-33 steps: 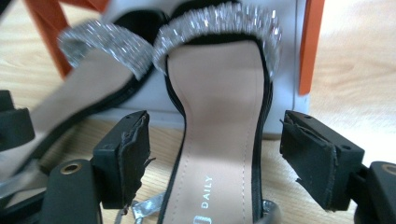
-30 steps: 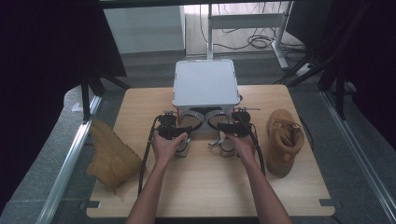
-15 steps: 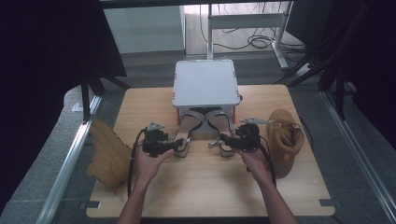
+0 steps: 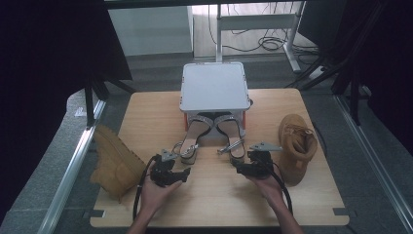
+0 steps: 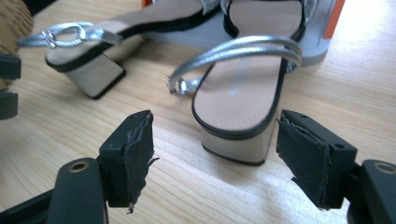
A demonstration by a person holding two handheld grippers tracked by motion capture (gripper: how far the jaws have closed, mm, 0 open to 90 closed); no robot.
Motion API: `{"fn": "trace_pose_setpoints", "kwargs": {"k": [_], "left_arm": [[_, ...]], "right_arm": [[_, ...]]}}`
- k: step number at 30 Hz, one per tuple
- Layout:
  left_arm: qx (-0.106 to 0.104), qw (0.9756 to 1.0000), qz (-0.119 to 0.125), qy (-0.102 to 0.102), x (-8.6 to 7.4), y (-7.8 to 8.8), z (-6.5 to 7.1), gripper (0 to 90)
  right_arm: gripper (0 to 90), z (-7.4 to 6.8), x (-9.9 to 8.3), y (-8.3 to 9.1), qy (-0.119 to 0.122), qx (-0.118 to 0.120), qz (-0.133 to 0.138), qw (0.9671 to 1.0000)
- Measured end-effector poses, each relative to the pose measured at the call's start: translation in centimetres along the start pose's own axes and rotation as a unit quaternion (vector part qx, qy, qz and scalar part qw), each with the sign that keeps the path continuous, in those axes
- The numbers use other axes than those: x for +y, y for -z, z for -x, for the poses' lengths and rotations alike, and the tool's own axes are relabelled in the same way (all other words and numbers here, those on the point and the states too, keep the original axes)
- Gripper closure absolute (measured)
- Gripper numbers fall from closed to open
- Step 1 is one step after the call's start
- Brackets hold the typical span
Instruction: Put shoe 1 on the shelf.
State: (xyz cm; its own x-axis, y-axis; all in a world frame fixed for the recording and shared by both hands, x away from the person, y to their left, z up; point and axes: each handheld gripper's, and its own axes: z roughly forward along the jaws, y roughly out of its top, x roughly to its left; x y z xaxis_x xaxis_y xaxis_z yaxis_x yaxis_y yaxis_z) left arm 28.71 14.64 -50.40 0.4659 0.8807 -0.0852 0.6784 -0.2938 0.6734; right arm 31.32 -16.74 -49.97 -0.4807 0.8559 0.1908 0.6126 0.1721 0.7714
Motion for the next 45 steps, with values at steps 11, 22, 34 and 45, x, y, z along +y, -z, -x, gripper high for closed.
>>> {"fn": "trace_pose_setpoints", "kwargs": {"k": [11,22,34,45], "left_arm": [[0.035,0.9993,0.001,0.017,1.2,-3.4,0.5,29.9],[0.05,0.997,0.039,0.045,2.1,-5.4,-0.1,37.2],[0.065,0.9952,0.059,0.043,2.2,-6.0,0.1,39.8],[0.082,0.9924,0.073,0.056,2.7,-6.7,0.3,40.5]], "right_arm": [[27.2,0.4,-0.8,-1.4,-0.003,-0.014,-0.015,0.9998],[26.6,-0.1,-0.8,-3.7,0.016,-0.033,-0.028,0.9989],[37.3,-0.2,-0.3,-4.5,0.006,-0.07,-0.031,0.997],[38.1,-0.2,-0.2,-4.5,0.001,-0.07,-0.034,0.997]]}}
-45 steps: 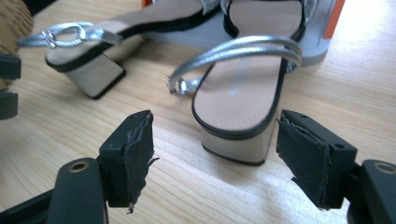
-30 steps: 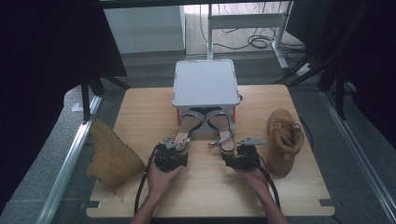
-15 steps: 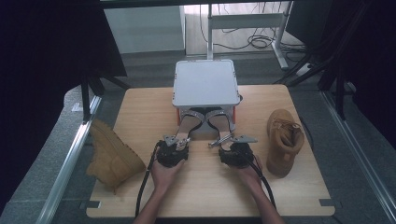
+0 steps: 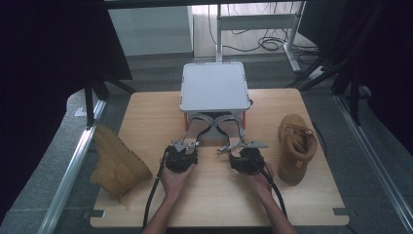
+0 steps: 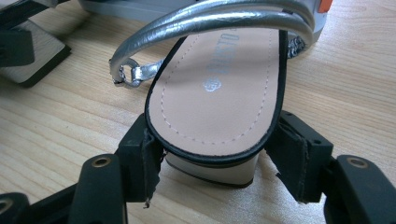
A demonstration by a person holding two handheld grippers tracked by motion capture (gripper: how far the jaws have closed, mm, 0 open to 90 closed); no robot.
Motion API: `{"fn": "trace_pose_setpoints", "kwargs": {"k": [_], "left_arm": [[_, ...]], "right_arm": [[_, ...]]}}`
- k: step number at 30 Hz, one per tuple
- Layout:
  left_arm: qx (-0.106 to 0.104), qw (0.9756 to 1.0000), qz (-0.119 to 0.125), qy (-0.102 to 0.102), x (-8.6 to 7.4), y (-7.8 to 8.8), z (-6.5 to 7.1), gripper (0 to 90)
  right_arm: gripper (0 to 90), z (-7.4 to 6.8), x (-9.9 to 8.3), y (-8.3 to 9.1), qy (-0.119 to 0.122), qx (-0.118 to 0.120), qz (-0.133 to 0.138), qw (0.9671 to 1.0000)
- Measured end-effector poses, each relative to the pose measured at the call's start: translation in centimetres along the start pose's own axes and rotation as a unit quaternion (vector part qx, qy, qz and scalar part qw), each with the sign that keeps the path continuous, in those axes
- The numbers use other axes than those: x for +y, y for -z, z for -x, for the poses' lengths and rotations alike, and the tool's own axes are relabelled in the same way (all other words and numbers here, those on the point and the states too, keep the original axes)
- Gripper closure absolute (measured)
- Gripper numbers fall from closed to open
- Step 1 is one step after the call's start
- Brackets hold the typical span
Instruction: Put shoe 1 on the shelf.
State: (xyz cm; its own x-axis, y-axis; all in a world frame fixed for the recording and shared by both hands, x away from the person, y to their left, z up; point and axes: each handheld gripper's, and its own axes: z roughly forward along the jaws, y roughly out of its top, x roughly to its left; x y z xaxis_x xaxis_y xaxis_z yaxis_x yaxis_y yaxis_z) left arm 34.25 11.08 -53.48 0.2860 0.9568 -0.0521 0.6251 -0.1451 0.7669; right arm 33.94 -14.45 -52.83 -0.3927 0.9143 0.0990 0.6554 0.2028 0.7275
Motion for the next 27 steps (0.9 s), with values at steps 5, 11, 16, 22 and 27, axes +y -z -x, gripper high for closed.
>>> {"fn": "trace_pose_setpoints", "kwargs": {"k": [5,11,16,22,27], "left_arm": [[0.008,0.9999,0.004,0.013,0.9,-0.5,0.2,40.6],[0.01,0.9996,0.006,0.024,1.8,-0.9,0.0,40.8],[0.01,0.9993,0.006,0.037,2.6,-1.3,0.1,40.8],[0.009,0.9988,0.008,0.048,3.4,-1.8,-0.1,40.8],[0.017,0.9989,0.012,0.043,4.0,-2.3,-0.2,40.9]], "right_arm": [[38.2,0.0,0.0,0.0,0.0,-0.002,0.0,1.0],[38.3,-0.1,0.0,0.0,0.0,-0.003,0.0,1.0],[38.3,-0.1,0.0,0.0,0.0,-0.003,0.002,1.0],[38.3,-0.1,0.0,0.0,0.0,-0.004,0.002,1.0],[38.4,-0.1,-0.1,0.0,0.0,-0.004,0.002,1.0]]}}
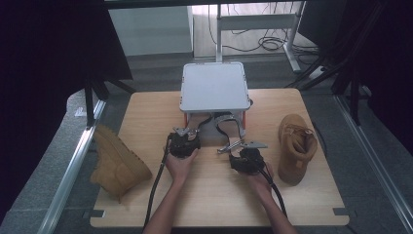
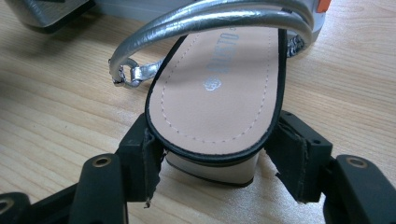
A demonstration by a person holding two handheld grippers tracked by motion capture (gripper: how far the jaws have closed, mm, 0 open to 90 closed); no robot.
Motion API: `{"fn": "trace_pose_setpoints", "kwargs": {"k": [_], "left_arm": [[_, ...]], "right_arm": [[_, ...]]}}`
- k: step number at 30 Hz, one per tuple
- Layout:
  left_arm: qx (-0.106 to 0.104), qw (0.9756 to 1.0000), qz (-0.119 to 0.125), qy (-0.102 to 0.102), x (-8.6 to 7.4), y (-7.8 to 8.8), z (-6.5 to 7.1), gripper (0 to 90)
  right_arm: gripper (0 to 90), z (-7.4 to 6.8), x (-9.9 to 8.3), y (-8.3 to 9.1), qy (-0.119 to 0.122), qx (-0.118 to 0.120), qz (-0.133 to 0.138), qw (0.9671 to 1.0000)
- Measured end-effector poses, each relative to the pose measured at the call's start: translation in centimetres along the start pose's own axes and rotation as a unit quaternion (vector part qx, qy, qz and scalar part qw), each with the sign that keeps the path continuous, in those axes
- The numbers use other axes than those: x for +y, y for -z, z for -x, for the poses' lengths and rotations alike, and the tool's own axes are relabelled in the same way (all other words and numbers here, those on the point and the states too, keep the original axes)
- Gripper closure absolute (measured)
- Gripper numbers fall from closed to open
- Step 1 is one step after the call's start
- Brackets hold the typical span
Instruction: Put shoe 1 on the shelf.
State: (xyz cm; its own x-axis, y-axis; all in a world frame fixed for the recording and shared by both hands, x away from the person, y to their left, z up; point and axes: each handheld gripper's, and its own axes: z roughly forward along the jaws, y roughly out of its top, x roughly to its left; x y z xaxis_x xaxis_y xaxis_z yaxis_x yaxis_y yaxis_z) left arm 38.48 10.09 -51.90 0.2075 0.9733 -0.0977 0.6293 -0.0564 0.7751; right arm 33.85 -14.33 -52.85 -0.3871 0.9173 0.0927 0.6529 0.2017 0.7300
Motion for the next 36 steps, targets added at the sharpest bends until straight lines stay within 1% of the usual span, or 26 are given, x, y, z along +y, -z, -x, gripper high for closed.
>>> {"fn": "trace_pose_setpoints", "kwargs": {"k": [4,9,16,19,27,31,35,36], "left_arm": [[0.007,0.9999,0.005,0.007,0.4,-0.4,0.2,41.0],[0.02,0.9996,0.016,0.012,0.6,-0.8,0.6,41.1],[0.031,0.999,0.021,0.022,0.6,-1.4,1.2,41.1],[0.04,0.9985,0.031,0.023,0.7,-1.6,1.4,41.1],[0.046,0.9982,0.026,0.026,1.4,-2.3,1.6,41.1],[0.048,0.9982,0.023,0.026,1.4,-2.6,1.9,41.0],[0.038,0.9991,0.006,0.017,1.2,-2.8,1.8,40.4],[0.036,0.9992,0.007,0.013,1.1,-2.8,1.8,40.3]], "right_arm": [[38.4,0.0,0.0,0.0,0.001,0.0,-0.001,1.0],[38.5,-0.1,0.0,0.0,0.005,-0.004,0.0,1.0],[38.6,0.0,0.0,0.0,0.002,-0.003,-0.001,1.0],[38.6,0.0,0.0,0.0,-0.001,-0.002,0.0,1.0],[38.7,0.1,-0.1,0.0,-0.002,0.001,0.001,1.0],[38.7,0.2,-0.1,0.0,-0.003,0.002,0.002,1.0],[38.7,0.2,-0.1,0.0,-0.001,0.002,0.002,1.0],[38.7,0.2,-0.1,0.0,-0.002,0.002,0.002,1.0]]}}
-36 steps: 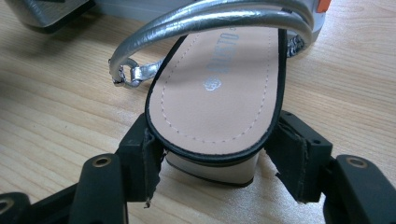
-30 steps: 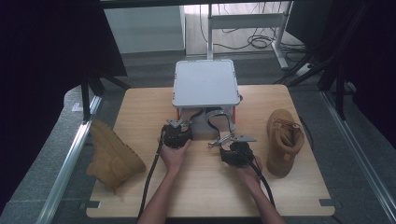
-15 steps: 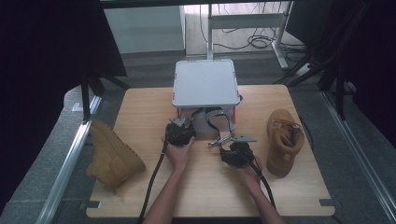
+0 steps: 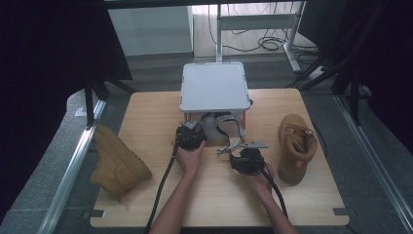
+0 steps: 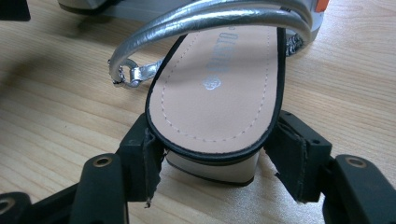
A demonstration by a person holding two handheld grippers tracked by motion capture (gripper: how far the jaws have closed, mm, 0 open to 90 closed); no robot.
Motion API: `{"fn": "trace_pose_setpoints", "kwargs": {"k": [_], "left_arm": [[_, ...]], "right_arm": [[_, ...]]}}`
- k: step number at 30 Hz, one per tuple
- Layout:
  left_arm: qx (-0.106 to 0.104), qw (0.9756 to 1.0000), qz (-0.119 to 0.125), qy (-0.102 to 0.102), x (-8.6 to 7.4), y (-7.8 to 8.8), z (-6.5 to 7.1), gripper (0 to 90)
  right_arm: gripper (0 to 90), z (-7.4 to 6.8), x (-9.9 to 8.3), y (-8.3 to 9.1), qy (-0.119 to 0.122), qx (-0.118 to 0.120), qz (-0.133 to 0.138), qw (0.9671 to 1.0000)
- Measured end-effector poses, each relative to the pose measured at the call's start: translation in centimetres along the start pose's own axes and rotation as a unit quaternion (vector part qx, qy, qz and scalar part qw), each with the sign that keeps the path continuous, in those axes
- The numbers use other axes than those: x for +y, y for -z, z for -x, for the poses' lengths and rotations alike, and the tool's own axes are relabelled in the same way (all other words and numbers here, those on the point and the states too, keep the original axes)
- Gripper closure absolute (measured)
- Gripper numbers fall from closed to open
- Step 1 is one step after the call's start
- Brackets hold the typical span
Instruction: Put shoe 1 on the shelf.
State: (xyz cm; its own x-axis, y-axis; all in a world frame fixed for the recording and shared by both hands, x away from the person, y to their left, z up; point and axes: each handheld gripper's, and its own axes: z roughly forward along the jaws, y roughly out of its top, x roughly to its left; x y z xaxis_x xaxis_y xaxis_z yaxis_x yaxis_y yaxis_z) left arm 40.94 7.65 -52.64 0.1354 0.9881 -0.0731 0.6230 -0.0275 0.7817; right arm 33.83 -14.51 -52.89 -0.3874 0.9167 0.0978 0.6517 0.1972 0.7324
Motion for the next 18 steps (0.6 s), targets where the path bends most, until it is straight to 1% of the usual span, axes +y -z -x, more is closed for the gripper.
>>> {"fn": "trace_pose_setpoints", "kwargs": {"k": [2,4,5,6,7,8,9,11,14,18], "left_arm": [[0.001,1.0,0.001,-0.01,-0.2,0.0,-0.1,39.9],[-0.009,0.9999,0.005,-0.004,-0.3,0.2,-0.2,39.2],[-0.013,0.9999,0.007,-0.006,-0.3,0.3,-0.3,38.6],[-0.016,0.9997,0.016,-0.01,-0.2,0.7,-0.3,38.3],[-0.023,0.9996,0.013,-0.012,-0.2,0.9,-0.3,37.9],[-0.024,0.9994,0.018,-0.018,-0.2,1.1,-0.3,36.2],[-0.021,0.9992,0.023,-0.025,-0.2,1.3,-0.4,36.5],[-0.023,0.999,0.022,-0.03,-0.2,1.6,-0.5,37.7],[-0.025,0.999,0.023,-0.027,-0.2,1.5,-0.6,38.1],[-0.021,0.9992,0.027,-0.022,-0.2,1.4,-0.5,38.5]], "right_arm": [[38.7,0.0,0.0,0.0,-0.001,0.0,0.0,1.0],[38.7,0.1,-0.1,0.0,-0.002,0.002,0.001,1.0],[38.7,0.1,-0.1,0.0,-0.002,0.002,0.001,1.0],[38.8,0.1,-0.1,0.0,-0.001,0.002,0.001,1.0],[38.8,0.1,-0.1,0.0,-0.001,0.002,0.001,1.0],[38.8,0.1,-0.1,0.0,-0.001,0.001,0.002,1.0],[38.8,0.1,-0.1,0.0,-0.001,0.001,0.001,1.0],[38.8,0.0,-0.1,0.0,0.0,0.0,0.001,1.0],[38.8,0.0,-0.1,0.0,0.0,-0.001,0.001,1.0],[38.9,0.0,-0.1,0.0,-0.001,-0.001,0.002,1.0]]}}
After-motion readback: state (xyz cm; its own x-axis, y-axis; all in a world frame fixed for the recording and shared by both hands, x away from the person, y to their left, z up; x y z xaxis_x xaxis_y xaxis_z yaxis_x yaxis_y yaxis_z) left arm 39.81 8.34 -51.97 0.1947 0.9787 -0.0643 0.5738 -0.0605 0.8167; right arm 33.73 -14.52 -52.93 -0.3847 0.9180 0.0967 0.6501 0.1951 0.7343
